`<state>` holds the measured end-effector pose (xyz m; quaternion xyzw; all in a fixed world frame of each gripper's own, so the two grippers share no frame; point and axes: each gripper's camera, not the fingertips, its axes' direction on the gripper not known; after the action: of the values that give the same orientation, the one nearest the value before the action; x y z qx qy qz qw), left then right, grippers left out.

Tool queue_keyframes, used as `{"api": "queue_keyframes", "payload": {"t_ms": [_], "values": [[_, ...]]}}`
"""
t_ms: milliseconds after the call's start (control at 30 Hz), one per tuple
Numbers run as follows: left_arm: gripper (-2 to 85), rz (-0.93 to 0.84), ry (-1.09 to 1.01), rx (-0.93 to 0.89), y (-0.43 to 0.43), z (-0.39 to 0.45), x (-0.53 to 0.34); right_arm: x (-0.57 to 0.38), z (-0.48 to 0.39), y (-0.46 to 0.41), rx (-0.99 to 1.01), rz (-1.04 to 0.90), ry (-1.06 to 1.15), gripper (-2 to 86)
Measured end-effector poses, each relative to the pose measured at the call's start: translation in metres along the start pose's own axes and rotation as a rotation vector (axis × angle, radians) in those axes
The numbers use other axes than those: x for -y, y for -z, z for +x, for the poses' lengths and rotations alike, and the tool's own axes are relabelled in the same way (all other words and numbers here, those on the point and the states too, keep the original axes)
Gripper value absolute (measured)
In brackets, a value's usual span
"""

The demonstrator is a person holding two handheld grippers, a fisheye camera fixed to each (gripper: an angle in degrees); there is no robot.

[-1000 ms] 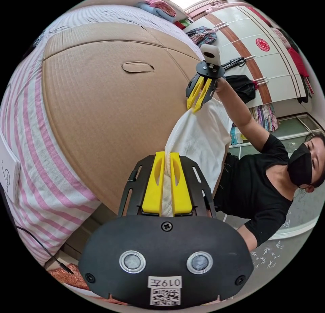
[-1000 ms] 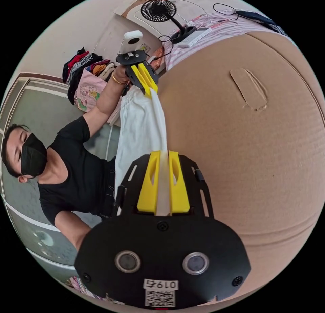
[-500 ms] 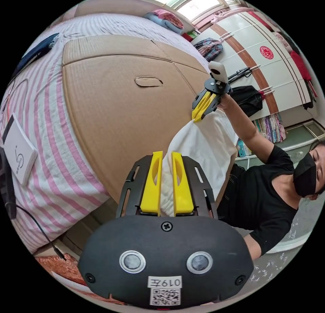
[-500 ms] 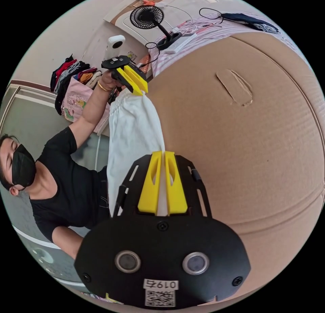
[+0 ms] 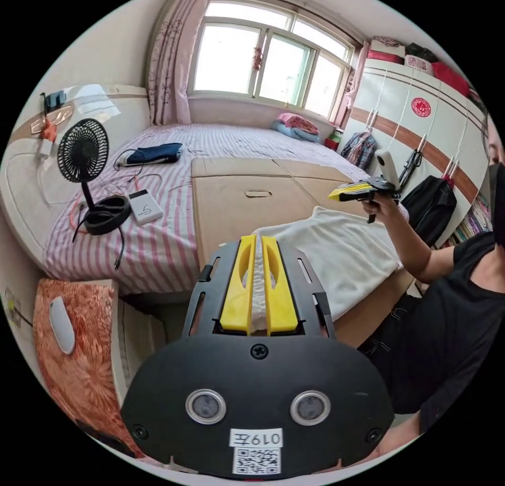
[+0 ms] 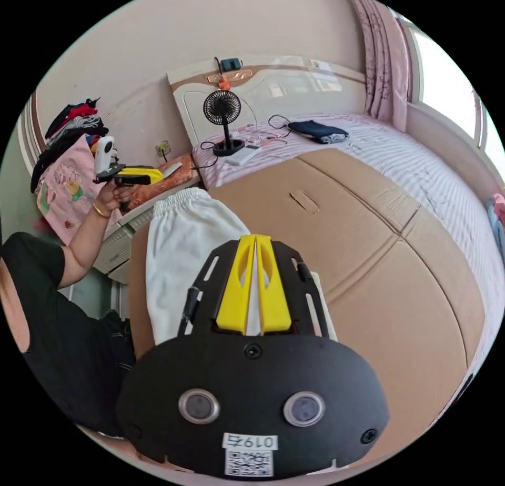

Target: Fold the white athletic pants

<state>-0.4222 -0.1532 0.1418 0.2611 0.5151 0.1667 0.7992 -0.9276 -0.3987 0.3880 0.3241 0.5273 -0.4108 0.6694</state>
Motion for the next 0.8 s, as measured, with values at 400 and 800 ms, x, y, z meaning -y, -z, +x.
{"api": "queue_keyframes", "payload": {"t_ms": [400, 800], "values": [[7.5, 0.179, 0.823, -0.185, 0.073, -0.020, -0.217, -0.081, -0.235, 0.076, -0.084, -0.005, 0.143, 5.0], [5.8, 0.112, 0.949, -0.186, 0.087, -0.039, -0.242, -0.093, -0.369, 0.130, -0.170, -0.016, 0.294, 4.8]]}}
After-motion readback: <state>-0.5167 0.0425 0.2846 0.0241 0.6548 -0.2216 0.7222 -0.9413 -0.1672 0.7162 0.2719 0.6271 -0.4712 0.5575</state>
